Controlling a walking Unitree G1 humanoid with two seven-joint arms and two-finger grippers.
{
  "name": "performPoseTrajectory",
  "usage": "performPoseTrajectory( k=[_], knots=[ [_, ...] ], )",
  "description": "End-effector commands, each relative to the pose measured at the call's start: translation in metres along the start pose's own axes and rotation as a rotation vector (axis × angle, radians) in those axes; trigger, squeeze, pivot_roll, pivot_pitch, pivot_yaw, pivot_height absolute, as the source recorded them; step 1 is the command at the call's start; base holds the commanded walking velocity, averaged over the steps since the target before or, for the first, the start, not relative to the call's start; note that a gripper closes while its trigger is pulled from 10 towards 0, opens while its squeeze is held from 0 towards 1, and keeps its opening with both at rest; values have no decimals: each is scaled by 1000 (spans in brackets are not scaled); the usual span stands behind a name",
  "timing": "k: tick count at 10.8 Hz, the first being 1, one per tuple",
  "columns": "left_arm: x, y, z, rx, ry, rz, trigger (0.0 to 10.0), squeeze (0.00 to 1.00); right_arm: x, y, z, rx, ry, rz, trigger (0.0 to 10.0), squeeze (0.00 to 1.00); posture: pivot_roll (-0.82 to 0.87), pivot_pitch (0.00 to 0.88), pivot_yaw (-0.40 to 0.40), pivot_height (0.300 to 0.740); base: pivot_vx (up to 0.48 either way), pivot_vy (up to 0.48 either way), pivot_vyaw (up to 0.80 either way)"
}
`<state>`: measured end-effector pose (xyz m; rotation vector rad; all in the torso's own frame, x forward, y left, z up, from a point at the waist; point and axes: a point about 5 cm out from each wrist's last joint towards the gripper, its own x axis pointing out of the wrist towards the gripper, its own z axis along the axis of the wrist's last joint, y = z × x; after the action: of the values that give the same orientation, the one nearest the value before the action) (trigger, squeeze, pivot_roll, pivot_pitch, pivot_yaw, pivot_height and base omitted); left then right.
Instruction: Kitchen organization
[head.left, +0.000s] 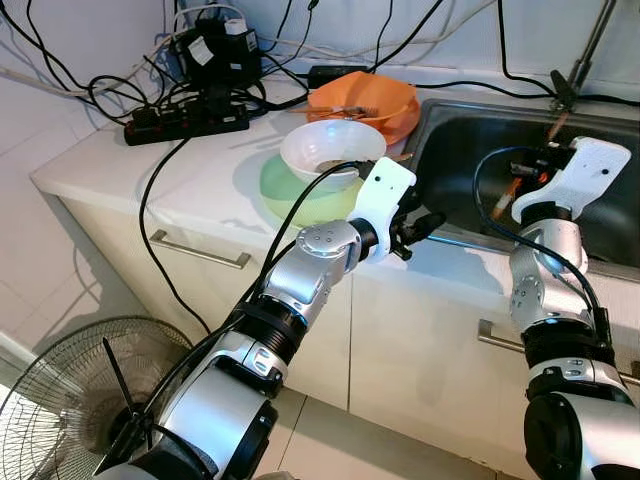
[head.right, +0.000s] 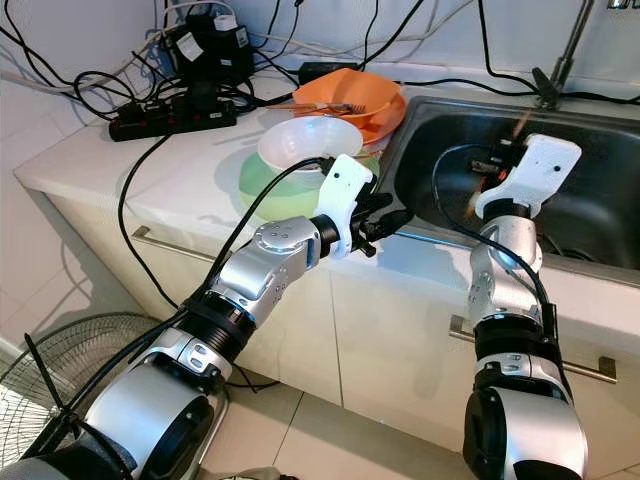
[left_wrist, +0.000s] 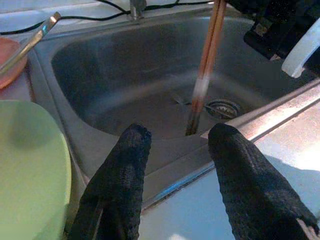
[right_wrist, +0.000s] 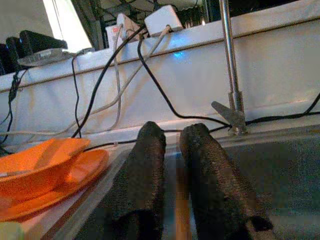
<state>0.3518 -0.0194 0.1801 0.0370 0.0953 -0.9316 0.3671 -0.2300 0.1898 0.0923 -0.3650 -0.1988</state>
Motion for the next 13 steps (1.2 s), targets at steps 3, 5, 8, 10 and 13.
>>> performPoseTrajectory(
  k=[3, 5, 8, 10, 13],
  knots=[
    [2, 2, 5, 12, -8, 3, 10000, 0, 3, 11, 1, -7, -3, 41, 10000, 0, 49, 0, 91, 740, 0, 0, 0],
    [2, 2, 5, 13, -8, 2, 10000, 0, 4, 11, 1, -15, 2, 39, 10000, 0, 50, 0, 91, 740, 0, 0, 0],
    [-1, 2, 6, 24, -31, 7, 10000, 0, 9, 22, 19, 37, -68, 66, 10000, 0, 45, 0, 93, 740, 0, 0, 0],
    [-4, 1, 7, 27, -49, 9, 10000, 0, 11, 29, 29, 71, -101, 86, 10000, 0, 47, 0, 89, 740, 0, 0, 0],
    [-11, 3, 7, 45, -84, 26, 10000, 0, 6, 30, 32, 139, -89, 92, 10000, 0, 48, 0, 80, 740, 0, 0, 0]
  ],
)
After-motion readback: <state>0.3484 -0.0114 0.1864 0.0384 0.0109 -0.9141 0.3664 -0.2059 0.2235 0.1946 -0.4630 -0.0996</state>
